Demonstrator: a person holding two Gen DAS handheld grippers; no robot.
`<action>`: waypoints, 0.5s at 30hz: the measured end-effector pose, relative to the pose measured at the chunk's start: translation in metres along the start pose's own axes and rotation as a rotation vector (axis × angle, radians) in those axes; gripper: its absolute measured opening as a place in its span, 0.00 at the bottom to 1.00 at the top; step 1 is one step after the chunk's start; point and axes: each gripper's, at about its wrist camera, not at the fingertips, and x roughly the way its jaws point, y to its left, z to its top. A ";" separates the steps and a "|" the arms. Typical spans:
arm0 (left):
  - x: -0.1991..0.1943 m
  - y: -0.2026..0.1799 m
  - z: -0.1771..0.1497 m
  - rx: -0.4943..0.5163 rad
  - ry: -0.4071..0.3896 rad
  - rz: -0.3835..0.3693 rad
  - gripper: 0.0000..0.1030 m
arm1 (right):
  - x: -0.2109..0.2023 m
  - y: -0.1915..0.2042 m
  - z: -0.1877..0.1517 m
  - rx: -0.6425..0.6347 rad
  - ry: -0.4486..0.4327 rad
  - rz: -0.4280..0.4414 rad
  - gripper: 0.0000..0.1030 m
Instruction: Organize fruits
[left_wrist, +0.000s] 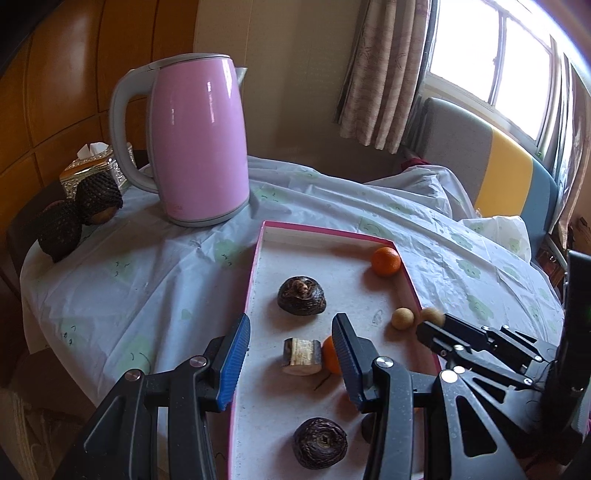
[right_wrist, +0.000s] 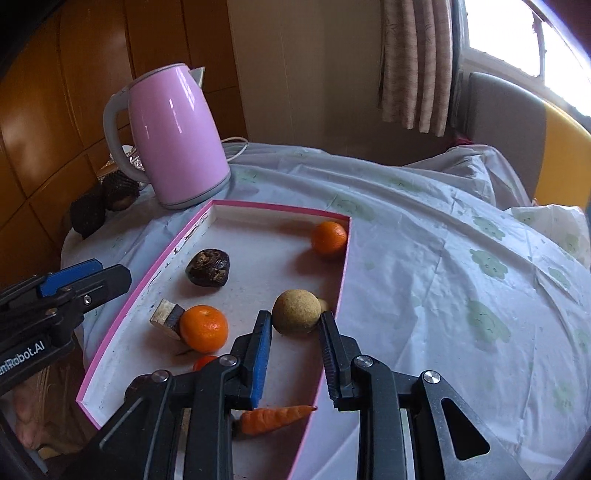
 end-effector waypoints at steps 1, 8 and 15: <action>-0.001 0.001 0.000 -0.004 -0.002 0.003 0.46 | 0.002 0.002 0.000 -0.001 0.002 -0.001 0.31; -0.005 0.005 0.000 -0.010 -0.015 0.003 0.46 | 0.005 0.014 -0.004 -0.008 0.012 0.014 0.33; -0.011 0.003 0.000 -0.005 -0.028 0.006 0.50 | -0.006 0.019 -0.008 -0.001 -0.020 -0.012 0.52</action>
